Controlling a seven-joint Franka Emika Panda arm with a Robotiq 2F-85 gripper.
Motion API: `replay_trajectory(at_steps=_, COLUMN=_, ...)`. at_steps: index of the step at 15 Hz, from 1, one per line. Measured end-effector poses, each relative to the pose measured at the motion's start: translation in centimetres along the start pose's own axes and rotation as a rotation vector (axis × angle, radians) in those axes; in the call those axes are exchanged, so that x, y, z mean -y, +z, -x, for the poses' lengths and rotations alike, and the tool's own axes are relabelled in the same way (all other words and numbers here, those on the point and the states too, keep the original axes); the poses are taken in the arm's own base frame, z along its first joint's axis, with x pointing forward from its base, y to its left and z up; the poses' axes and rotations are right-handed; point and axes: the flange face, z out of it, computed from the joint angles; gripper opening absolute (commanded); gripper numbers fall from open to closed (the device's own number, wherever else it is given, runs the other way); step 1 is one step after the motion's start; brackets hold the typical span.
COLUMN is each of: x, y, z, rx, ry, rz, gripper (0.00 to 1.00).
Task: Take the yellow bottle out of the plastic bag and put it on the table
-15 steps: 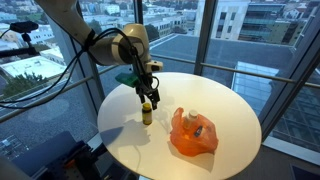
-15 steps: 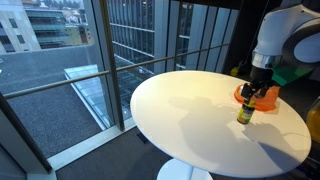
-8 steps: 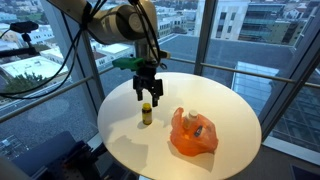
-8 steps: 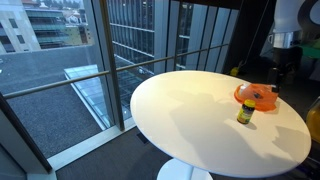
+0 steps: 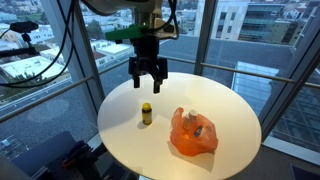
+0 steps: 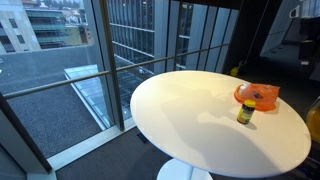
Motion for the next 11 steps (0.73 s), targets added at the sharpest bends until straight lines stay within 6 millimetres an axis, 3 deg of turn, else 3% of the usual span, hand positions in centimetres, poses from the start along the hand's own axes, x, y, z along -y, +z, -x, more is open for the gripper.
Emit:
replay_trajectory(at_steps=6, x=-2.1, y=-3.9, z=2.8, rx=-0.120, ry=-0.091, rz=-0.125, gripper=1.00)
replay_trajectory(at_steps=11, x=-2.2, y=-5.3, z=3.8, rx=-0.174, ry=-0.101, rz=-0.197, gripper=1.00)
